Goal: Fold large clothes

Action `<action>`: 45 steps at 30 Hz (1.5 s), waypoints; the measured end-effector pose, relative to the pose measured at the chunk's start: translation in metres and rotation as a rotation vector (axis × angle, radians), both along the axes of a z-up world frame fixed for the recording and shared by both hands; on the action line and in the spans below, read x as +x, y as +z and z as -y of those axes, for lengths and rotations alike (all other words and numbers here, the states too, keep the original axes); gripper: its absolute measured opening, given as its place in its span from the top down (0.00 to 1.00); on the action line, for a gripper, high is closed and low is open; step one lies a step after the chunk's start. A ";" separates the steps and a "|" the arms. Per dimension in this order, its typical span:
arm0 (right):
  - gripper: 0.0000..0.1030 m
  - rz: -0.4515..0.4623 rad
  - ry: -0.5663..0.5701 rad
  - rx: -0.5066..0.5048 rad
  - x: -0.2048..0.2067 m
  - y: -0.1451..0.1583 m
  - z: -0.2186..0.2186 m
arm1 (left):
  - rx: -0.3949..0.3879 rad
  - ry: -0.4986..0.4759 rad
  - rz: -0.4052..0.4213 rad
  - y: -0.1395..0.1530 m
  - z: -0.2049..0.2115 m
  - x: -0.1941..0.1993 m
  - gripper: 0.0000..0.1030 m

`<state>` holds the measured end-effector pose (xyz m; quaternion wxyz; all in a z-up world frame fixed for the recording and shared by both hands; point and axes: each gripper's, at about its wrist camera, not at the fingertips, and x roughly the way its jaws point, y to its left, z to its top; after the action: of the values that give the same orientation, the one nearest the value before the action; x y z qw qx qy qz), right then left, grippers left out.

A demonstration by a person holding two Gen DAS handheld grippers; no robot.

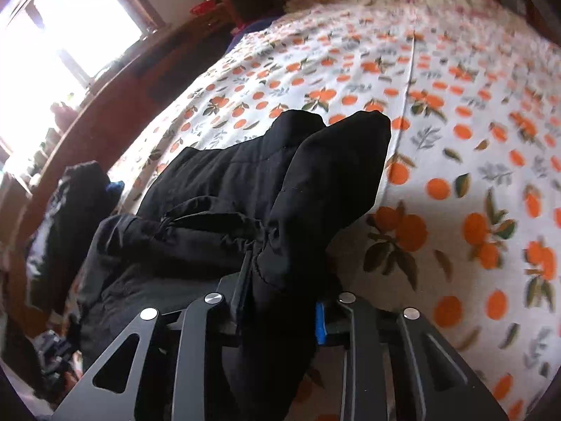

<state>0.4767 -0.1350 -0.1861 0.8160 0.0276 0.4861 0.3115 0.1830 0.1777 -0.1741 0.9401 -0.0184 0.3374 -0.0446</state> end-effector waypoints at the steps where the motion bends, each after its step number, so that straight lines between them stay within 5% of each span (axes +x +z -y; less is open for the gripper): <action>1: 0.77 0.016 -0.004 -0.018 -0.005 0.003 0.002 | -0.005 0.000 0.003 0.001 -0.001 -0.003 0.84; 9: 0.76 0.034 -0.063 -0.117 -0.035 0.008 0.034 | -0.046 -0.035 -0.037 -0.006 -0.003 0.001 0.43; 24: 0.65 0.052 -0.118 -0.120 -0.042 -0.007 0.043 | -0.075 -0.065 -0.132 -0.025 0.013 0.023 0.43; 26: 0.53 0.056 -0.139 -0.118 -0.042 -0.009 0.046 | -0.076 -0.065 -0.135 -0.026 0.013 0.023 0.43; 33: 0.53 -0.018 -0.178 0.011 -0.035 -0.021 0.057 | -0.109 -0.074 -0.155 -0.030 0.018 0.025 0.60; 36: 0.66 -0.033 -0.164 0.078 -0.036 -0.022 0.059 | -0.119 -0.093 -0.164 -0.030 0.023 0.025 0.79; 38: 0.76 0.007 -0.161 0.072 -0.040 -0.016 0.058 | -0.114 -0.090 -0.152 -0.028 0.026 0.025 0.86; 45: 0.80 0.210 -0.139 0.039 -0.081 0.038 0.041 | -0.123 -0.017 -0.046 0.005 0.019 0.009 0.90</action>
<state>0.3953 -0.1757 -0.1483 0.8814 0.0441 0.3887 0.2647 0.1925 0.1587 -0.1693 0.9287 -0.0744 0.3558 -0.0730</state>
